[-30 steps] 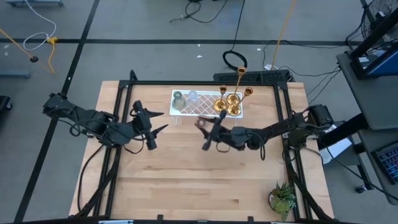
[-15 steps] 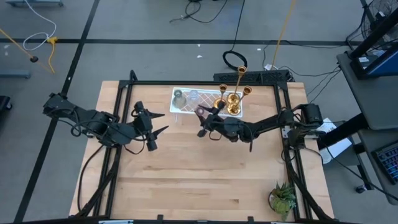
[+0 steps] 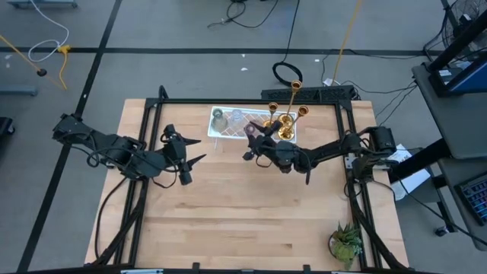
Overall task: Pick & Place candle stick holders
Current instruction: Put the violet candle holder on the shelf
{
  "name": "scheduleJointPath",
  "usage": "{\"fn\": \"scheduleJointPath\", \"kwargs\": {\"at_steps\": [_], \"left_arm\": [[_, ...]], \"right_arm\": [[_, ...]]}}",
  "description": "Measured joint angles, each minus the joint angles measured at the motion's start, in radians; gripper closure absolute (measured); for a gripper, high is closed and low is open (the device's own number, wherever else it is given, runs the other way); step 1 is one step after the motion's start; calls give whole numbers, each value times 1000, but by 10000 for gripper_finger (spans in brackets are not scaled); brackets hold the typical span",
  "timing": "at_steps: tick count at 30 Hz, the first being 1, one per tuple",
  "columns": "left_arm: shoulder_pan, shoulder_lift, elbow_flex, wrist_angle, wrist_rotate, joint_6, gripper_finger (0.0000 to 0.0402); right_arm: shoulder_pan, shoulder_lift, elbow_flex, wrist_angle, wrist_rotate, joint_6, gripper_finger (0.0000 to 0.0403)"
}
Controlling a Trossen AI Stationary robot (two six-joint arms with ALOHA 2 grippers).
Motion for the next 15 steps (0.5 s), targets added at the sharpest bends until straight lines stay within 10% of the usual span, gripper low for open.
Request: {"fn": "scheduleJointPath", "kwargs": {"at_steps": [15], "left_arm": [[0, 0, 0, -2, 1, -13, 176]], "right_arm": [[-86, -3, 1, -110, -160, 140, 270]]}}
